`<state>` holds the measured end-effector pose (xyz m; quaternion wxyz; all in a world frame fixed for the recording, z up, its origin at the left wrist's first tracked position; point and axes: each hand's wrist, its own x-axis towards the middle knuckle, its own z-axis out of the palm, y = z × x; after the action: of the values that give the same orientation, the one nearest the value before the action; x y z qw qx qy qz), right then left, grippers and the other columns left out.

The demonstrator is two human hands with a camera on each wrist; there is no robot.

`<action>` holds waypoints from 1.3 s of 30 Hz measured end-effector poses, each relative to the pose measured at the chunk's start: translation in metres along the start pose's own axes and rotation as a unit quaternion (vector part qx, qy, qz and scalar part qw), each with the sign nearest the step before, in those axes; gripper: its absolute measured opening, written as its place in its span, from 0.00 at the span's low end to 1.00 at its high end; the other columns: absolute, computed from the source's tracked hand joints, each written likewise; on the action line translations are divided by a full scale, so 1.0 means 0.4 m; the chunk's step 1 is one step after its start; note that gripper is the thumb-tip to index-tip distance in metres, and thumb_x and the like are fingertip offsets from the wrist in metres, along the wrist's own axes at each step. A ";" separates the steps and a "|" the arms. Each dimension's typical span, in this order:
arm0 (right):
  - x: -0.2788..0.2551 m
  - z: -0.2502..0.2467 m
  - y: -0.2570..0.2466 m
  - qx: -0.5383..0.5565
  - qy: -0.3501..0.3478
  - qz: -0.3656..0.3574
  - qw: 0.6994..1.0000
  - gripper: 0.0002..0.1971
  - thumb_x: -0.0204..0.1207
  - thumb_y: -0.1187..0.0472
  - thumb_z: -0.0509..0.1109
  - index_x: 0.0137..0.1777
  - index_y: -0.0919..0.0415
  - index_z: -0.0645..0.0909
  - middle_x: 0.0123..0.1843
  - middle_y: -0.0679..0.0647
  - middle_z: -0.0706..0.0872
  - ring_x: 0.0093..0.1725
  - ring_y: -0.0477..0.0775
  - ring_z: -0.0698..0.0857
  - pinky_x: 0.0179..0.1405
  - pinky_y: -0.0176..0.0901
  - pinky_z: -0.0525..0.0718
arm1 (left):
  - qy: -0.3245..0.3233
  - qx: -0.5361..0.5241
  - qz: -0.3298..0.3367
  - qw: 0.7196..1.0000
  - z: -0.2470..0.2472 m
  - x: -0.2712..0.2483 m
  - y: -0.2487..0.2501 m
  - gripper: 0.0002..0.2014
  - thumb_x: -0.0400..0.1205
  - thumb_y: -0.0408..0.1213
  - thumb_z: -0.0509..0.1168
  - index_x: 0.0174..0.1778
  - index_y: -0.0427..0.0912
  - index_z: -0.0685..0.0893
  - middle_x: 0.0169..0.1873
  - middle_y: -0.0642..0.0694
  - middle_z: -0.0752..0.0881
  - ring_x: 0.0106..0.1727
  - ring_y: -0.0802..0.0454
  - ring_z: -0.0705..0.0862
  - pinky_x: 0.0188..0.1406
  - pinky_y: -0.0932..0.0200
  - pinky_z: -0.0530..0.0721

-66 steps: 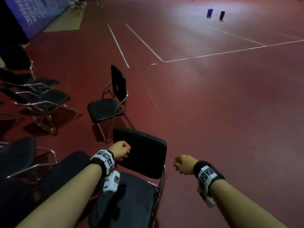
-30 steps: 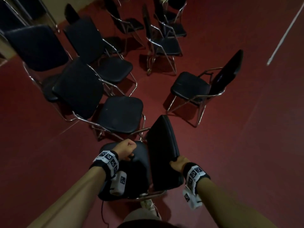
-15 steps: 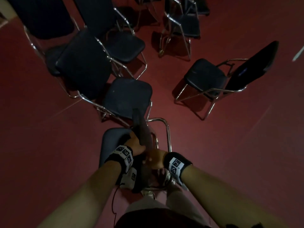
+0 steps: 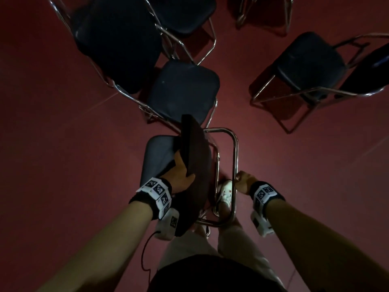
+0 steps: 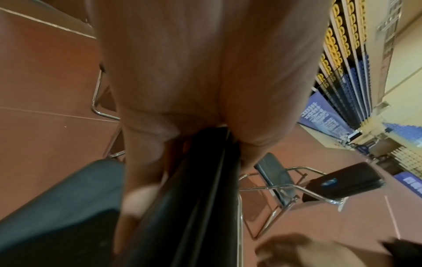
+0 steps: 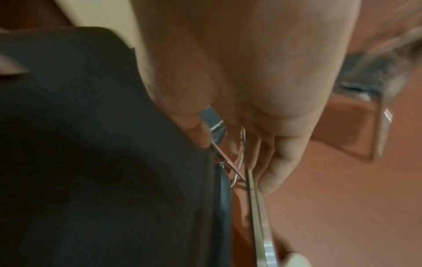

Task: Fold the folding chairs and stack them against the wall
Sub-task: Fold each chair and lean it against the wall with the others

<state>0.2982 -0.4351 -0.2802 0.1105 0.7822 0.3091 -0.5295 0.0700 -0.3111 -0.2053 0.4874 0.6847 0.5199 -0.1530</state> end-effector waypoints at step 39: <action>0.177 0.130 0.022 0.363 0.026 0.124 0.923 0.29 0.78 0.52 0.67 0.74 0.69 0.74 0.63 0.65 0.84 0.56 0.66 0.85 0.52 0.51 0.83 | -0.022 -0.029 -0.004 0.999 -0.031 -0.101 0.008 0.40 0.88 0.45 0.64 0.83 0.50 0.40 0.61 0.46 0.83 0.57 0.50 0.87 0.65 0.51 0.86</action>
<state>0.2817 -0.4421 -0.3666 -0.1247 0.8144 -0.0012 -0.5668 0.0523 -0.3235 -0.1688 0.5180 0.6645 0.5159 -0.1546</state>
